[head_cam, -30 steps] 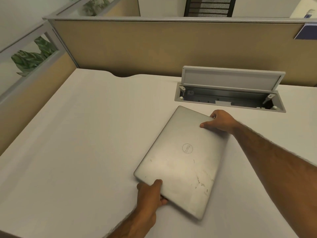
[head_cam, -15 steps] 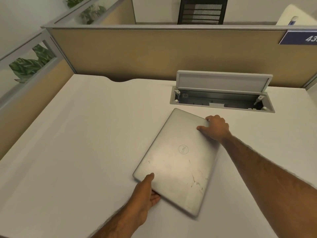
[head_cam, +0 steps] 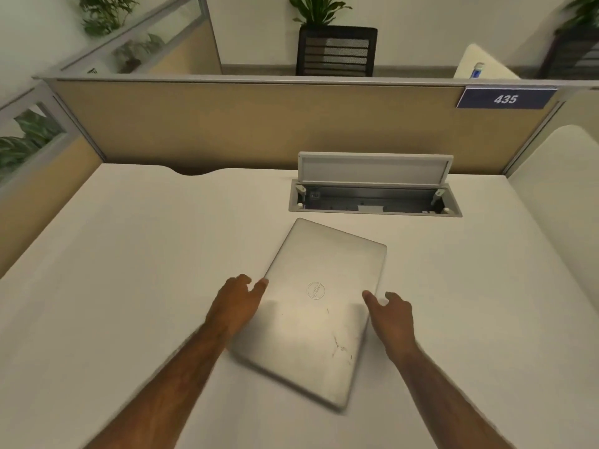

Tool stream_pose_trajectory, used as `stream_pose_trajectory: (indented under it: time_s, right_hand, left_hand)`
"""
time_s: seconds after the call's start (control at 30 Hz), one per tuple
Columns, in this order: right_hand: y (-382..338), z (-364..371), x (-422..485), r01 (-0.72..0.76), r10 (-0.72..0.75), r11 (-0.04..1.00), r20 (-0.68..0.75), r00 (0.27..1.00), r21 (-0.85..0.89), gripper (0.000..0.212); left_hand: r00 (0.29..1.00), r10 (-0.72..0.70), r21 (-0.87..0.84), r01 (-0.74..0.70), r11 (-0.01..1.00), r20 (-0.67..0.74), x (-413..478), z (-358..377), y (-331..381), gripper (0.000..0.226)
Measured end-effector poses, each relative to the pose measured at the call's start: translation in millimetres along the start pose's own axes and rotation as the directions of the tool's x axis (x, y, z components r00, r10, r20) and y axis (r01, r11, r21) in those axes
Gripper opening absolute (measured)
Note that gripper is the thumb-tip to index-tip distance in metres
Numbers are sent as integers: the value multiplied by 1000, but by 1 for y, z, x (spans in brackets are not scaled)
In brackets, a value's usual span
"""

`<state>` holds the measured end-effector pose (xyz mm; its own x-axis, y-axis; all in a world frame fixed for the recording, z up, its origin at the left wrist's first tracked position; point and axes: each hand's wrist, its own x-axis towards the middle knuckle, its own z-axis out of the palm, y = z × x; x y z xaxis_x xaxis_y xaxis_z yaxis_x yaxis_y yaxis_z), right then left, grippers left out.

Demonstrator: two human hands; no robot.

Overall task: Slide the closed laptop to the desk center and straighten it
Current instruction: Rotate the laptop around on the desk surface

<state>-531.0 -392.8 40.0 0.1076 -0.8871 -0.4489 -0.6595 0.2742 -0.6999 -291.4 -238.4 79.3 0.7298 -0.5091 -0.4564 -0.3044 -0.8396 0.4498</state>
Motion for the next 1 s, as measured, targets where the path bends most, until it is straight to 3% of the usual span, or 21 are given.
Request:
stream_pose_trajectory:
  time_s: [0.17,0.43,0.67,1.0]
  right_hand:
    - [7,18,-16,-81,82,994,13,997,-68,66]
    - [-11,31,-22,-139,139,988,-5,990,-67,67]
    - [-13,33,-14,-217,216,976,-29,976,-16,72]
    - [-7,35,0,-263,264,964,-28,964,51,80]
  left_hand:
    - [995,96,65,-96,993,5,12,34,20,72]
    - [989,124,153,-110,982,-82,21,52,41,57]
    - [994,31,-69,-38,997,-107,38,51,36,57]
    - [993,-23,-336,-19,942,-119,40,56,33,55]
